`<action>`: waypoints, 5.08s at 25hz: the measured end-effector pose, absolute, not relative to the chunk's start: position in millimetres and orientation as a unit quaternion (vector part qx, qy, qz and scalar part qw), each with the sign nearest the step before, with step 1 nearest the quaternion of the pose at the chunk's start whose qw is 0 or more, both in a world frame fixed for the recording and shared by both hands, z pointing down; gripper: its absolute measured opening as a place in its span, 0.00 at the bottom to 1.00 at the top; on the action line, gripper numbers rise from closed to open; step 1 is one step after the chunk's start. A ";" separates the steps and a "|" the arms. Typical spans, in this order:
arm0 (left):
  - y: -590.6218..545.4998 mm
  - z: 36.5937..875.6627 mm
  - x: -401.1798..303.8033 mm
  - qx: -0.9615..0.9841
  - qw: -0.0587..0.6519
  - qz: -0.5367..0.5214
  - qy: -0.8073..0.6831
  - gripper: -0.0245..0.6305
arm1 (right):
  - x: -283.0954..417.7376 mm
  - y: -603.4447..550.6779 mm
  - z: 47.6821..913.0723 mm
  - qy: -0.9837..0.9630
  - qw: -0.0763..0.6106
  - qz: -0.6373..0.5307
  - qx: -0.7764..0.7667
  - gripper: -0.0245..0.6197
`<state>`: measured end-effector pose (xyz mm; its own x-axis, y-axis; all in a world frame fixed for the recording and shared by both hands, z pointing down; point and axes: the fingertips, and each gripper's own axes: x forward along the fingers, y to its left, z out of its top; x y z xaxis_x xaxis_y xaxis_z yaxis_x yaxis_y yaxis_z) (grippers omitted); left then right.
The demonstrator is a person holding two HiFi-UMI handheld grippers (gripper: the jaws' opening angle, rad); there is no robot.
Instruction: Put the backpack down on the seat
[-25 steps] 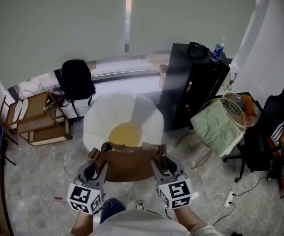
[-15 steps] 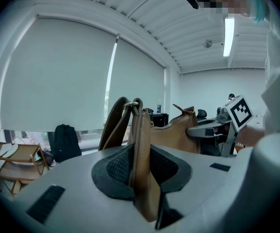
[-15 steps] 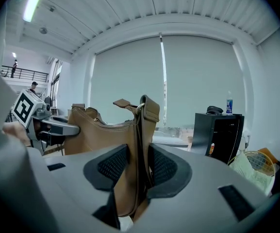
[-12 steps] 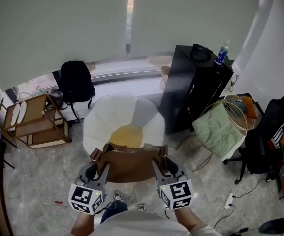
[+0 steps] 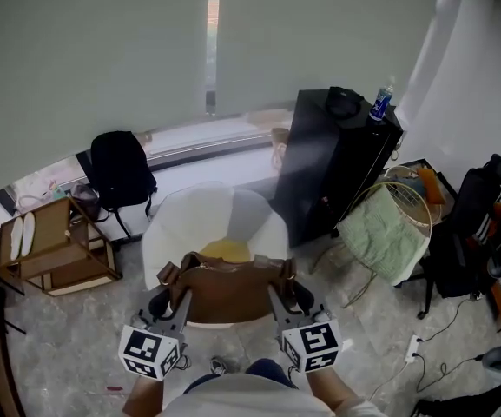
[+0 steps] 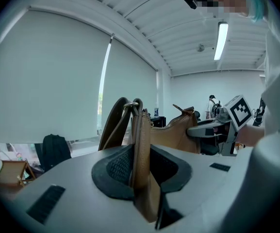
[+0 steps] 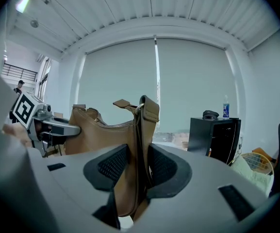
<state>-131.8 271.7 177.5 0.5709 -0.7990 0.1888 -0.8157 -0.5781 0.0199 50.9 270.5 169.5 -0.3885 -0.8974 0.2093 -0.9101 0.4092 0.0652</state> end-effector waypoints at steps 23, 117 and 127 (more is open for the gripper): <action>164.7 183.6 -44.9 0.851 0.083 0.071 -0.514 0.19 | 134.7 139.9 172.6 -0.868 0.124 0.038 0.478 0.28; -180.8 443.3 -83.4 0.810 0.176 0.123 -0.546 0.19 | 94.1 -210.0 454.7 -0.855 0.161 0.149 0.469 0.28; -190.1 492.6 -75.0 0.810 0.186 0.120 -0.543 0.19 | 102.2 -219.0 502.4 -0.854 0.165 0.153 0.470 0.28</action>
<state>-75.0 -190.1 492.6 0.3809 -0.8353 0.3964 -0.9246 -0.3407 0.1706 102.2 -219.0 502.4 -0.5037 -0.7524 0.4244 -0.8529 0.5113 -0.1057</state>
